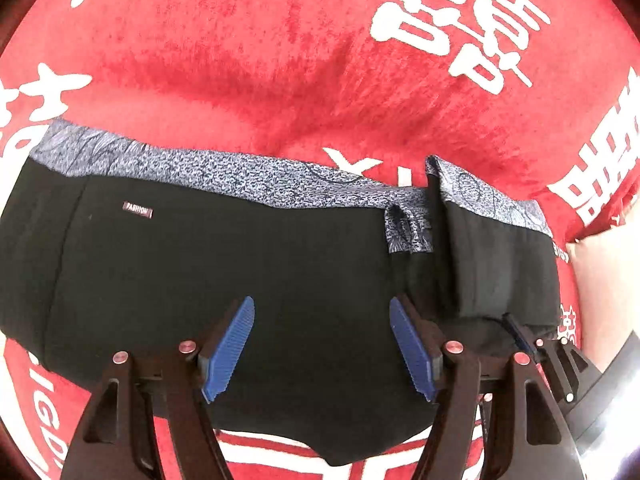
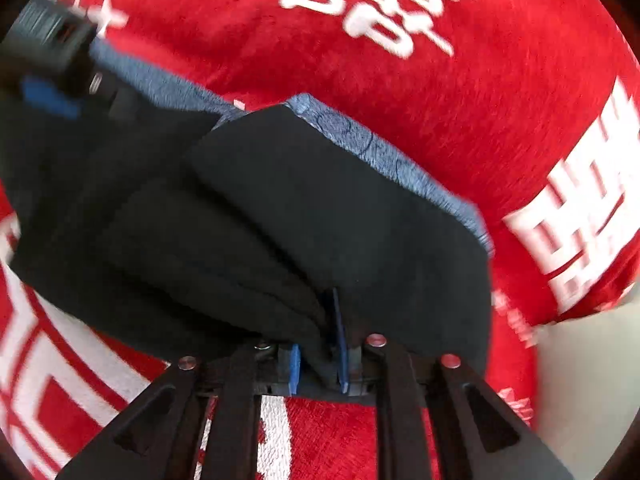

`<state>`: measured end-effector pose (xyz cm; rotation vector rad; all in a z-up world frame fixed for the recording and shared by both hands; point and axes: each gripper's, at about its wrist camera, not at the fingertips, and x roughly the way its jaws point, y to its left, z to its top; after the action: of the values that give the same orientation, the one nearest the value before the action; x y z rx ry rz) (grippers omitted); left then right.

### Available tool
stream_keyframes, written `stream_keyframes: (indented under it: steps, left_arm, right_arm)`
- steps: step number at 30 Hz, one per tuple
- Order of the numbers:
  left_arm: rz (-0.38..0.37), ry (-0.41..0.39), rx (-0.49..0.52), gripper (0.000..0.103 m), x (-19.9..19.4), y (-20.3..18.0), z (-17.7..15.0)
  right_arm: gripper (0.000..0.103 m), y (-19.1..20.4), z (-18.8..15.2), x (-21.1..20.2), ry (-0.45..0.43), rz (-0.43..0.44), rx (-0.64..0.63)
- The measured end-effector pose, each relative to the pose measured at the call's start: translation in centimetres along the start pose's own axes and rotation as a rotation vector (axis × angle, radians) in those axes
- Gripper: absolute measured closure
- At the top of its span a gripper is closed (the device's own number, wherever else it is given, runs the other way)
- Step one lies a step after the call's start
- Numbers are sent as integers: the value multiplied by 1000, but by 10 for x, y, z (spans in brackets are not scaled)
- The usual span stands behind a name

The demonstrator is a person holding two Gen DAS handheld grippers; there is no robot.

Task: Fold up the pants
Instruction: 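Fold the held trouser end over onto the waistband half, open right gripper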

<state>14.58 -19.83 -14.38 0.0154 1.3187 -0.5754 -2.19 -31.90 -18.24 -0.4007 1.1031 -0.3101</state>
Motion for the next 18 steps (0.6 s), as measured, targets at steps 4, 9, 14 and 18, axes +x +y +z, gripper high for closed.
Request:
stream_keyframes:
  steps: [4,9,14,18]
  left_arm:
    - [-71,30,41,32,-14,-2,-5]
    - [-236,94,127,32,-18,-46,5]
    - [-297,150,183,32,-1,-81,15]
    - [-275,198,181,32,20,-90,20]
  right_arm:
    - [59,-11,-1,-22,-21,45,6]
    - [53,-75,-11,-39,36,223,281]
    - [53,-109,-26,-34,98,293,457]
    - [53,-122,-37,-31,122,317,524]
